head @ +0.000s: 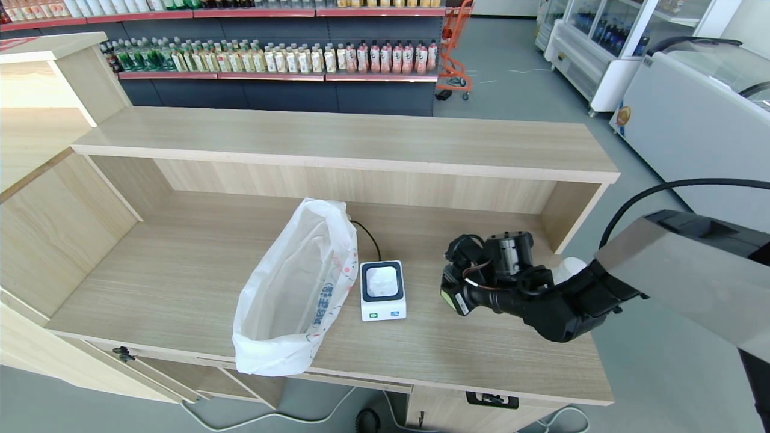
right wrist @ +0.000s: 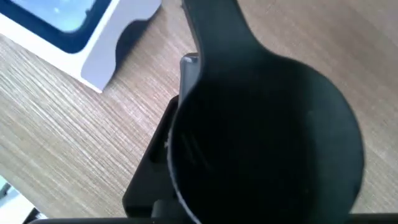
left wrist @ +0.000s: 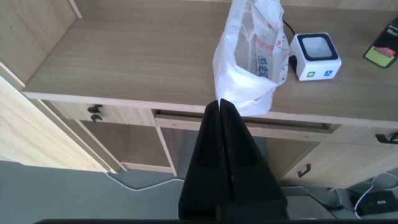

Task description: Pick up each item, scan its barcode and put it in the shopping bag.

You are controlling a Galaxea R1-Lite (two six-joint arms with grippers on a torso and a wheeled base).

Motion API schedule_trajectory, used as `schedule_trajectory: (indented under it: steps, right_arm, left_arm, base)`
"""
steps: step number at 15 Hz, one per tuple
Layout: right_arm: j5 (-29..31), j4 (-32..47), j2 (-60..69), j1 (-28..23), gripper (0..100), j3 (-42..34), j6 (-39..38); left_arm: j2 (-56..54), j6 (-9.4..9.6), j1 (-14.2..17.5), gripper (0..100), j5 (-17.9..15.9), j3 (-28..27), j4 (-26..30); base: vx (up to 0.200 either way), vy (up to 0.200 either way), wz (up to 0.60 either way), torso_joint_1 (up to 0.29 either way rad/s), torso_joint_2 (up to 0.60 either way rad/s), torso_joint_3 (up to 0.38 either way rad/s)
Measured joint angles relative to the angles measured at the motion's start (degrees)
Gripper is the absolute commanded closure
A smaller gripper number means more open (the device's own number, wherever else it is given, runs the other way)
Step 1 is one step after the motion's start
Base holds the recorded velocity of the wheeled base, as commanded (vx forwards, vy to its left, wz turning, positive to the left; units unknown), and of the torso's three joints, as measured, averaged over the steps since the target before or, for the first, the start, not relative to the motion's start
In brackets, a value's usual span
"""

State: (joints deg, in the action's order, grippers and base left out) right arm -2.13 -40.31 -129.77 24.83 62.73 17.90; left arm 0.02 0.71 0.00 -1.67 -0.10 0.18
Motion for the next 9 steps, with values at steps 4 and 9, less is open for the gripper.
schedule_trajectory:
  steps: [4, 9]
  right_arm:
    - [-1.06, 7.58, 15.02, -0.56, 100, -1.0, -9.14]
    - [-3.34, 8.9, 38.01, -2.18, 100, -10.97, 5.36]
  left_arm:
    - [0.0, 0.0, 0.0, 100, 0.01, 0.0, 0.0]
    - [0.0, 0.0, 0.0, 100, 0.01, 0.0, 0.0]
  base:
    - [0.0, 0.0, 0.0, 0.0, 0.0, 0.0]
    - [0.0, 0.0, 0.0, 0.0, 0.0, 0.0]
